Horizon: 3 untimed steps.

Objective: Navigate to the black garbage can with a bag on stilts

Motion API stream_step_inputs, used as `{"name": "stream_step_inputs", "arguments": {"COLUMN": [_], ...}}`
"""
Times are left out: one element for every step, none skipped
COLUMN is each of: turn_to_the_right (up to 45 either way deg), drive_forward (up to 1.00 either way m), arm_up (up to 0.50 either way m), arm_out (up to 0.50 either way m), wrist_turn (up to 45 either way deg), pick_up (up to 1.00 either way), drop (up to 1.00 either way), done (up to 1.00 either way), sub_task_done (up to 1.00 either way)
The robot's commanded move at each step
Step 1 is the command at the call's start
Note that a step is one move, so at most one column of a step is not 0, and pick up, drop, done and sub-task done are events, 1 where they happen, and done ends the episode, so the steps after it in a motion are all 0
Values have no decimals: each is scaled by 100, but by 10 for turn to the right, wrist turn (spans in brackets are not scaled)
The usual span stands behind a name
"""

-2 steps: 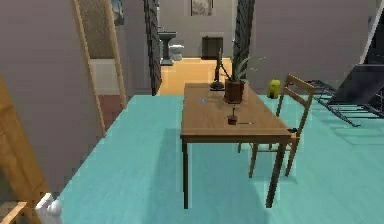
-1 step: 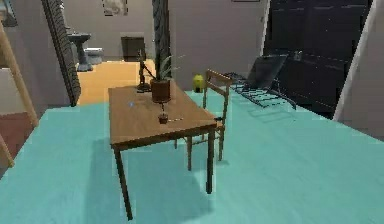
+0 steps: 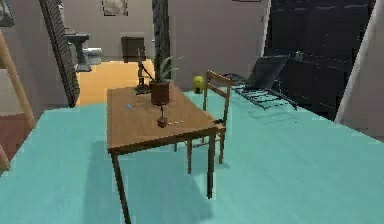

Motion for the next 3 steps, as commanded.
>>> {"name": "stream_step_inputs", "arguments": {"turn_to_the_right": [450,180,0], "drive_forward": [0,0,50], "arm_up": [0,0,0], "arm_out": [0,0,0], "wrist_turn": [0,0,0], "pick_up": [0,0,0], "drop": [0,0,0], "done": [0,0,0], "sub_task_done": [0,0,0]}}
